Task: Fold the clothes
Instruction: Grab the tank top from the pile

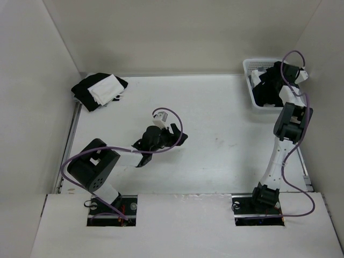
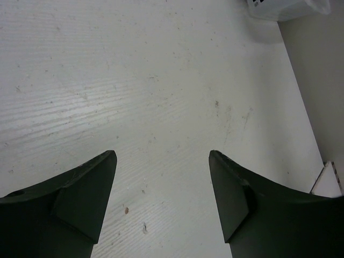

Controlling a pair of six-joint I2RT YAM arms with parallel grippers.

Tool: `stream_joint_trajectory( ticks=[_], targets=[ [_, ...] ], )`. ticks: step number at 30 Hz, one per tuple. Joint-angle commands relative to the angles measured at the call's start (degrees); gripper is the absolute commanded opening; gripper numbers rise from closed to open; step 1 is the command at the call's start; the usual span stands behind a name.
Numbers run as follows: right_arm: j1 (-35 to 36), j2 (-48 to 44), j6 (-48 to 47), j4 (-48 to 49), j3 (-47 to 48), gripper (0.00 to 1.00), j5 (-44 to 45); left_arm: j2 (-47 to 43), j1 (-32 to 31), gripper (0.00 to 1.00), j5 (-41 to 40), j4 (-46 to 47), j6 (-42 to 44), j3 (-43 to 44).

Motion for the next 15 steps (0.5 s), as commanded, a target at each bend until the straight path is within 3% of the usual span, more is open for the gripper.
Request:
stream_joint_trajectory(
  ticks=[1,2,4,9,15],
  targets=[
    [-1.85,0.72,3.74,0.61,3.11,0.19,-3.53,-0.28,0.66,0.69,1.83,4.20,-0.71,0.58],
    [-1.85,-0.42,4.01,1.92,1.80,0.08,-3.45,-0.37,0.75,0.69,1.83,4.20,-0.62,0.58],
    [-1.59,-3.93,4.01,6.92,-3.11,0.02,-3.19,-0.63,0.75,0.69,1.83,4.20,-0.53,0.67],
    [-0.71,-21.93,4.18,33.70,-26.30,0.01,-1.08,-0.46,0.14,0.71,2.18,4.20,-0.36,1.20],
    [0.61,-41.36,3.83,45.95,-39.86,0.01,-1.42,-2.03,-0.30,0.71,3.68,4.20,-0.54,1.20]
  ],
)
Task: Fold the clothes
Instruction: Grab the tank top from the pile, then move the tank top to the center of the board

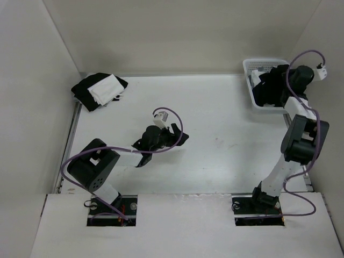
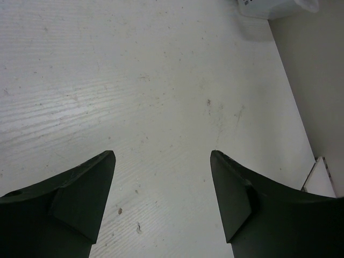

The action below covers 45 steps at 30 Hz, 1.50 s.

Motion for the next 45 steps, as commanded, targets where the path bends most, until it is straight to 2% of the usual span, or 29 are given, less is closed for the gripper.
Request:
stream_joint_trajectory(
  ticks=[1,4,6,7,10,12,14,18,21,24,27,30,32,35,38,43,45],
  targets=[
    [1.18,-16.17,0.42,20.71,-5.88,0.01,-2.32,-2.43,-0.61,0.71,1.69,3.30,-0.01,1.00],
    [3.19,-28.02,1.57,24.41,-12.03,0.01,-7.07,-5.67,-0.18,0.71,1.25,2.78,-0.27,-0.23],
    [7.22,-36.98,2.00,23.64,-13.80,0.01,-10.92,-10.84,0.79,0.71,-0.23,1.73,-0.71,-1.19],
    [7.76,-37.90,2.09,23.54,-13.81,0.01,-11.56,-10.87,0.79,0.71,-0.25,1.72,-0.71,-1.20],
    [13.65,-44.94,1.83,22.05,-11.00,0.02,-17.71,-19.37,1.50,0.73,-4.54,-2.66,-0.63,-1.72],
    [21.44,-49.75,0.00,19.60,-5.40,0.02,-23.32,-24.98,2.98,0.73,-6.91,-6.52,-0.89,-2.25],
    [29.69,-52.40,-3.86,15.83,-0.21,0.03,-24.92,-30.43,5.44,0.73,-8.41,-10.39,-1.32,-2.86],
    [42.55,-53.29,-9.68,11.42,0.79,0.05,-24.31,-41.00,10.54,0.75,-11.23,-17.70,-3.43,-4.01],
    [50.02,-53.12,-10.13,13.16,-12.34,0.06,-21.68,-48.82,13.97,0.76,-12.64,-22.61,-5.72,-5.94],
    [55.13,-48.04,-7.15,17.46,-26.86,0.06,-20.88,-55.06,18.01,0.78,-9.58,-28.06,-7.39,-8.05],
    [58.39,-41.63,-5.99,18.88,-33.21,0.04,-22.29,-55.96,19.25,0.78,-6.41,-29.83,-7.66,-9.37],
    [58.05,-39.67,-6.26,17.66,-33.41,0.03,-22.37,-52.90,19.34,0.78,-5.61,-28.87,-8.09,-9.90],
    [54.81,-39.93,-6.52,16.52,-31.31,0.03,-23.34,-49.82,18.90,0.78,-5.61,-27.29,-8.62,-9.90],
    [49.80,-39.85,-6.78,13.01,-23.33,0.03,-28.25,-47.26,18.37,0.78,-5.52,-24.04,-9.76,-9.55],
    [46.71,-37.22,-7.57,7.05,-10.43,0.03,-32.29,-46.64,18.28,0.78,-6.13,-23.16,-10.21,-7.80],
    [46.61,-30.98,-13.71,-9.64,12.08,0.03,-37.05,-46.73,17.67,0.78,-6.31,-22.89,-10.82,-5.24],
    [49.06,-28.52,-16.61,-16.15,17.11,0.04,-38.10,-48.21,17.49,0.77,-6.57,-22.80,-11.26,-5.33]
  ],
)
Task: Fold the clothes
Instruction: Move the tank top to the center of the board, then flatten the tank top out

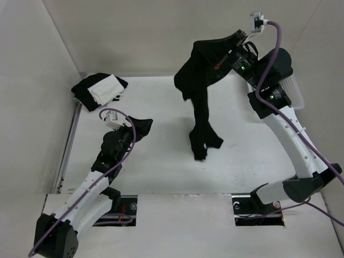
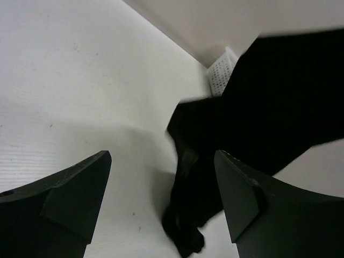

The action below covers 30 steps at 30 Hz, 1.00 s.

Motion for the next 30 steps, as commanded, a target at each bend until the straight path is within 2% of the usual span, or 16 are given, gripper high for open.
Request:
stream_joint_trajectory(
  ticks=[1,4,9,13,17,18,19,21,22,26,30],
  targets=[
    [4.11,4.43,-7.37,-14.14,7.55,0.04,-5.61,-3.06,-0.41,0.77,-0.21,3.56,-1.27,2.63],
    [9.30,8.29,-10.72,-19.95,6.43,0.04,-6.31,-8.33,0.73,0.76,-2.76,2.68,-2.76,0.44],
    [16.68,17.25,-10.47,-21.11,-1.03,0.03,-6.32,-16.68,2.84,0.76,-6.36,-3.55,-3.56,-0.45],
    [23.00,19.29,-5.56,-12.00,-13.93,0.04,0.08,-16.79,4.69,0.76,-6.63,-8.12,-1.80,0.52],
    [28.55,12.81,-1.07,-4.77,-28.62,0.07,5.71,-14.86,6.97,0.76,-7.07,-11.29,-0.05,-1.32],
    [29.17,9.48,-0.19,-3.63,-32.83,0.10,8.08,-13.46,7.85,0.76,-7.16,-11.82,0.39,-1.94],
    [29.61,6.05,0.78,-2.92,-36.70,0.19,10.28,-11.88,8.55,0.76,-7.16,-11.74,0.48,-2.64],
    [29.61,-0.45,2.36,-2.30,-43.12,0.49,13.10,-8.10,9.26,0.76,-7.25,-10.78,0.57,-3.52],
    [29.61,-3.27,2.80,-2.73,-45.76,0.57,14.50,-6.17,9.26,0.75,-7.42,-9.99,0.57,-3.70],
    [26.55,-9.10,6.84,-0.11,-56.23,0.60,23.20,2.35,6.72,0.75,-8.92,-2.53,1.27,-3.79],
    [18.56,-4.63,10.89,4.63,-61.16,0.59,28.57,18.41,0.58,0.74,-9.10,6.25,4.51,1.99]
  ],
)
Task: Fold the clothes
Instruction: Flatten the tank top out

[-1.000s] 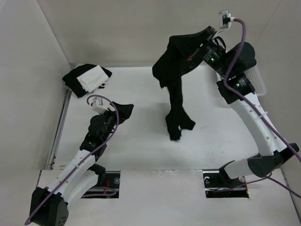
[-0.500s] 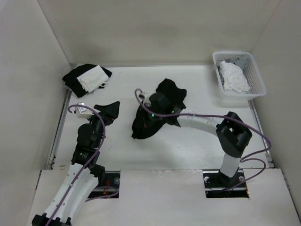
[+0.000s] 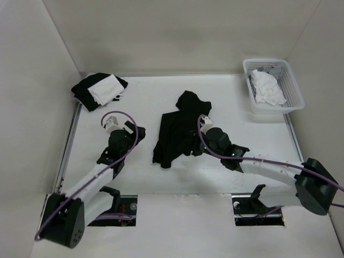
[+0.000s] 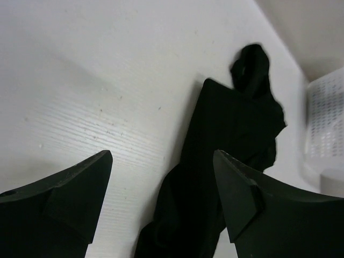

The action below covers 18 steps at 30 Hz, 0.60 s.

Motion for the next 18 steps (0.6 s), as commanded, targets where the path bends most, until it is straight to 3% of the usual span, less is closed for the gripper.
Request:
stream_joint_trajectory(
  ticks=[1,4,7,11,14,16,18],
  targets=[
    [-7.90,7.79,5.67,6.12,-4.93,0.59,9.95,13.96,-5.71,0.74,-0.13,12.41,4.72,7.12],
    [-13.61,14.11,7.34,9.46,-3.62,0.60,11.63,23.54,-9.31,0.73,0.40,14.18,8.67,13.70],
    [-19.76,20.70,8.13,10.97,0.50,0.67,11.37,34.08,-12.04,0.73,-0.57,13.58,14.56,21.78],
    [-23.38,26.07,9.97,10.62,4.29,0.63,10.06,43.95,-11.52,0.70,-0.74,10.41,14.92,28.13],
    [-24.70,30.21,11.20,10.27,7.45,0.54,9.26,49.22,-11.17,0.63,0.22,10.32,14.66,31.29],
    [-25.32,32.32,11.91,10.18,9.91,0.34,8.91,52.13,-10.99,0.52,0.92,10.32,14.49,33.41],
    [-25.67,32.16,12.17,11.05,11.15,0.12,9.78,53.72,-10.73,0.31,-0.04,10.67,13.70,34.64]
  ],
)
